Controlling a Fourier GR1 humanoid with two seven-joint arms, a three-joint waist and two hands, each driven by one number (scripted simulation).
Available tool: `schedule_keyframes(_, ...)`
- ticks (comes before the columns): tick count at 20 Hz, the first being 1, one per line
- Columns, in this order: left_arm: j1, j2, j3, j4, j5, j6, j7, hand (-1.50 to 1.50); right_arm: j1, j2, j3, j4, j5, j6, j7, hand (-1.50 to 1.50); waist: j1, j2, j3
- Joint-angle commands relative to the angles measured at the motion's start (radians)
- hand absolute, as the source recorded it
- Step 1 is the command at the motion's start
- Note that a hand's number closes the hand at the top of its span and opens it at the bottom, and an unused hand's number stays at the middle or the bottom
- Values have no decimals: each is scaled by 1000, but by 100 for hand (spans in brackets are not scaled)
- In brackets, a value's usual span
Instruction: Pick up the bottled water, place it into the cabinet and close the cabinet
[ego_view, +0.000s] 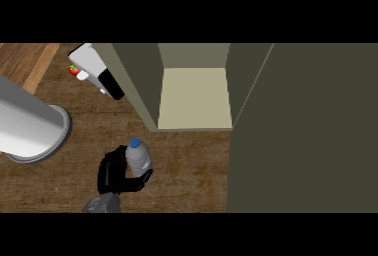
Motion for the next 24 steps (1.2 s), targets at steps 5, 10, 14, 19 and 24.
schedule_keyframes(5,52,-31,-198,-234,91,64,175,150,83,-11,18,-67,-15,21,-22,-150,-1,-4,-3)
schedule_keyframes(10,11,-31,-267,-411,143,203,337,150,31,1,-30,-31,-59,10,-21,-150,3,-1,-3)
schedule_keyframes(14,-35,-31,-326,-477,92,343,358,150,39,1,-28,-25,-65,22,-18,-150,-4,0,-4)
schedule_keyframes(19,-130,-31,-471,-549,119,539,456,150,-14,21,-11,-37,-56,1,35,-150,-8,3,-4)
schedule_keyframes(24,-289,-31,-475,-476,135,644,519,150,-29,-7,-115,-59,-155,22,59,-150,-15,7,-4)
